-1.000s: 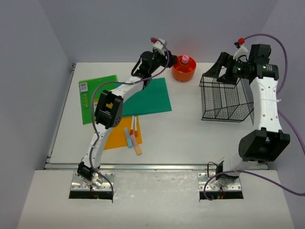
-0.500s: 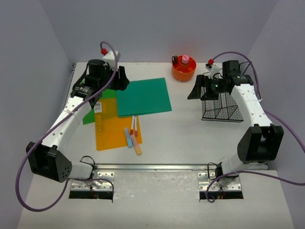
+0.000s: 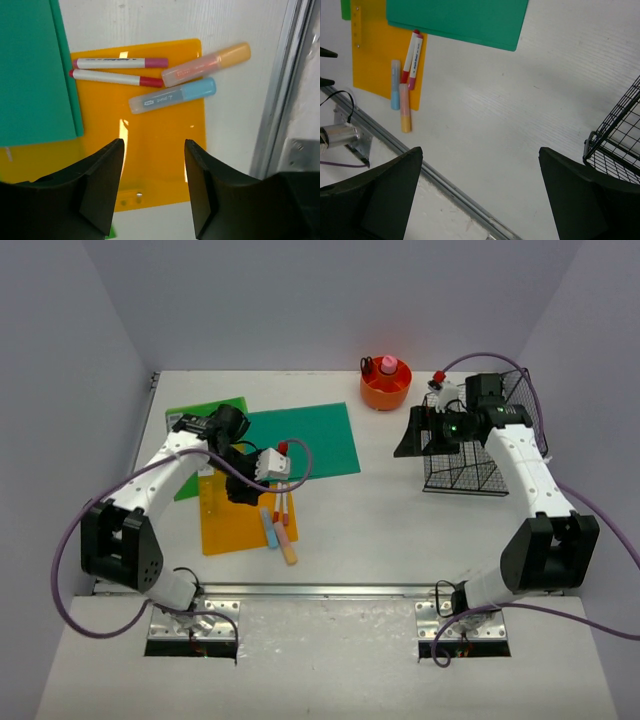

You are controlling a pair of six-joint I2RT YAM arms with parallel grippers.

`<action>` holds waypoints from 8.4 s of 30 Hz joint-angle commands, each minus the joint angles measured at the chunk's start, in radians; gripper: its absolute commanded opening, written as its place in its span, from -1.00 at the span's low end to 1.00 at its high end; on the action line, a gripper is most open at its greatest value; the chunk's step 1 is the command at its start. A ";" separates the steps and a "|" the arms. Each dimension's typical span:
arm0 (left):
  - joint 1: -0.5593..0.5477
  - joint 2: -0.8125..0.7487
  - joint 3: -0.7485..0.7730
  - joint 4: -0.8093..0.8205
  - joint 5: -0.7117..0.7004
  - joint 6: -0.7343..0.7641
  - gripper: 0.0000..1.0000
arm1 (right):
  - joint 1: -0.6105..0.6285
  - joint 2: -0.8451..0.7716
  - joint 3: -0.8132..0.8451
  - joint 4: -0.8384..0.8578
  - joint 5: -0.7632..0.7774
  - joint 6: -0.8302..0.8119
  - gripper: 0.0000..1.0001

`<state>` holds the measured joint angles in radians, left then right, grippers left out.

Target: Organize the desk

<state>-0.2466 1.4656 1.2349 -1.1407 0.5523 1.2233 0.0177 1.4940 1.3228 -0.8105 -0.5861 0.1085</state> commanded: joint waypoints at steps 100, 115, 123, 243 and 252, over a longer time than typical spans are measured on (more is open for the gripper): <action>-0.258 0.078 0.205 0.883 -0.017 -0.953 -1.00 | 0.248 0.133 0.120 0.744 -0.162 0.686 0.24; -0.260 0.093 0.181 0.925 -0.152 -1.003 0.97 | 0.193 0.147 0.206 0.617 -0.096 0.516 -1.00; -0.245 0.077 0.171 0.909 -0.342 -1.063 1.00 | 0.070 0.278 0.451 0.412 0.369 0.151 -1.00; -0.492 0.088 0.232 0.763 -0.279 -0.566 -1.00 | -0.033 0.070 0.149 0.594 -0.080 0.436 0.65; -0.490 0.080 0.219 0.961 -0.734 -0.928 -1.00 | 0.047 0.205 0.325 0.710 -0.211 0.686 0.96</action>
<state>-0.7319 1.5211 1.4483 -0.2588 0.0238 0.5553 0.0224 1.6623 1.5655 -0.2132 -0.6984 0.6610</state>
